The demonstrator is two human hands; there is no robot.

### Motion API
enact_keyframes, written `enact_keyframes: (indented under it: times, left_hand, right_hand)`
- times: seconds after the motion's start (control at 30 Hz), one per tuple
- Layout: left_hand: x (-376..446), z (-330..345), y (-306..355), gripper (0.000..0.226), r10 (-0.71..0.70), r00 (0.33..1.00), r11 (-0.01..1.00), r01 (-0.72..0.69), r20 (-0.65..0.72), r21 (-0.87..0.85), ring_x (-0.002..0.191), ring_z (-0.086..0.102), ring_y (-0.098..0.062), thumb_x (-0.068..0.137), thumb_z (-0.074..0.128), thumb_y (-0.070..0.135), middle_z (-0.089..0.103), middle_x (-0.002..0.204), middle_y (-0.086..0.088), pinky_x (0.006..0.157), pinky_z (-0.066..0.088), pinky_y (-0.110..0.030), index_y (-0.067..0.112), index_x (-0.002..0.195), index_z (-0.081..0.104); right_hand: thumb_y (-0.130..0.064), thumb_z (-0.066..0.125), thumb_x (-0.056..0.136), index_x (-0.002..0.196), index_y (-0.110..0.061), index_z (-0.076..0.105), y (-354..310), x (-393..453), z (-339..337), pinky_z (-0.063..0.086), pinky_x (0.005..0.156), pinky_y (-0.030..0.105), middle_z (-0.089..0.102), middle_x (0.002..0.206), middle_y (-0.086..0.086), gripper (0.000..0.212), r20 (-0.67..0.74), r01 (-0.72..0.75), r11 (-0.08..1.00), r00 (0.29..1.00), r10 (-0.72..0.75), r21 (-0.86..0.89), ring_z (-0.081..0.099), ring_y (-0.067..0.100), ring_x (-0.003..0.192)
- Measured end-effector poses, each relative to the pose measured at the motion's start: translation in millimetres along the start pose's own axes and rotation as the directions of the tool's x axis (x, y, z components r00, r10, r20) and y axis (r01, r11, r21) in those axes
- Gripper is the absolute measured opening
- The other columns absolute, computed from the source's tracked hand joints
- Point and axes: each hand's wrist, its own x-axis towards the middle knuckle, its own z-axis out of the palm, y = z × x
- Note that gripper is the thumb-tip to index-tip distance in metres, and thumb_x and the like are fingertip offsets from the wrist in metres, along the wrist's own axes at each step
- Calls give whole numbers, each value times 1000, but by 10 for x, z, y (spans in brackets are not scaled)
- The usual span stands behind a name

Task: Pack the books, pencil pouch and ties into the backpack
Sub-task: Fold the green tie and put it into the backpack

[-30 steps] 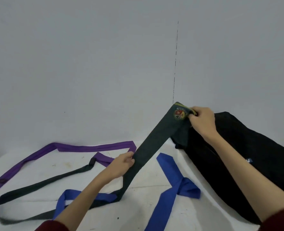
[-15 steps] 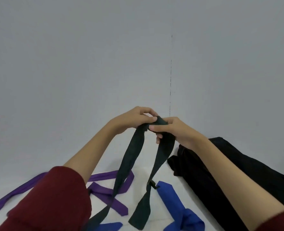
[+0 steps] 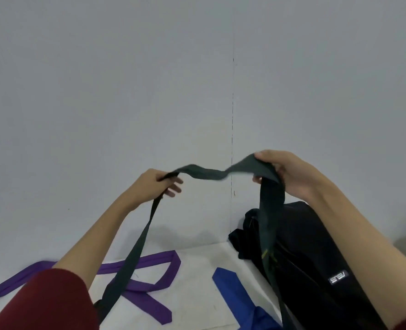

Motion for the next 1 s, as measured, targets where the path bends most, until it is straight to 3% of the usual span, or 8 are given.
enact_keyframes:
  times: [0.13,0.23,0.33,0.43,0.6,0.77,0.87,1.0]
  left_hand:
    - [152,-76,469,32,175,982,984,-173,-67,29,79,72,-16,97,40,9,73,96,-1,79,54,-23,18,103,70]
    - [228,-29,840,39,290,955,956,-286,-60,62,78,72,-16,91,37,-3,72,97,0,71,54,-15,11,107,70]
    - [268,-33,1058,38,385,915,923,-376,-121,85,80,71,-15,89,40,-3,73,94,-3,69,54,-16,13,104,72]
    - [318,-104,1158,33,436,880,899,-413,-191,149,83,67,-25,86,44,2,72,89,-9,73,57,-32,12,95,74]
    - [434,-200,1078,20,459,848,871,-371,-265,321,79,63,-9,88,56,15,72,89,0,76,55,-32,15,97,74]
    - [460,-53,716,11,272,946,949,-232,-179,215,82,68,-15,88,62,15,73,85,-3,72,57,-32,12,93,71]
    - [463,-41,568,15,134,977,990,-138,-164,-10,77,70,-10,89,61,13,74,85,-7,62,58,-24,5,98,71]
    - [474,-138,679,17,124,971,966,-166,-205,-200,67,70,-5,92,59,17,73,85,-9,54,54,-19,4,97,69]
  right_hand:
    - [-36,74,74,105,-10,65,50,86,144,48,76,32,66,79,5,41,149,-59,988,986,80,-140,58,22,68]
    - [-44,67,81,118,-16,59,-2,193,354,50,83,36,70,100,6,47,179,-10,970,982,55,-242,65,25,72]
    - [-43,64,84,113,-17,60,-80,321,574,48,75,30,67,103,1,39,61,87,952,996,-72,-293,62,15,78]
    - [-38,65,85,109,-14,61,-185,439,691,45,73,27,65,101,-3,34,-48,156,951,983,-175,-269,59,14,86]
    - [-23,63,89,89,-8,62,-447,500,670,46,71,28,61,70,3,15,-6,215,973,976,-216,-89,59,17,65]
    - [-21,56,94,76,-12,61,-634,548,606,47,70,28,60,65,0,21,-100,202,979,974,-202,-13,59,15,60]
    - [-17,55,94,84,-11,64,-633,558,532,48,66,26,65,68,1,14,-143,201,979,969,-202,-22,63,16,62]
    - [-18,58,92,99,-6,67,-491,543,501,51,62,25,69,73,2,16,18,79,981,997,-77,-179,65,17,65]
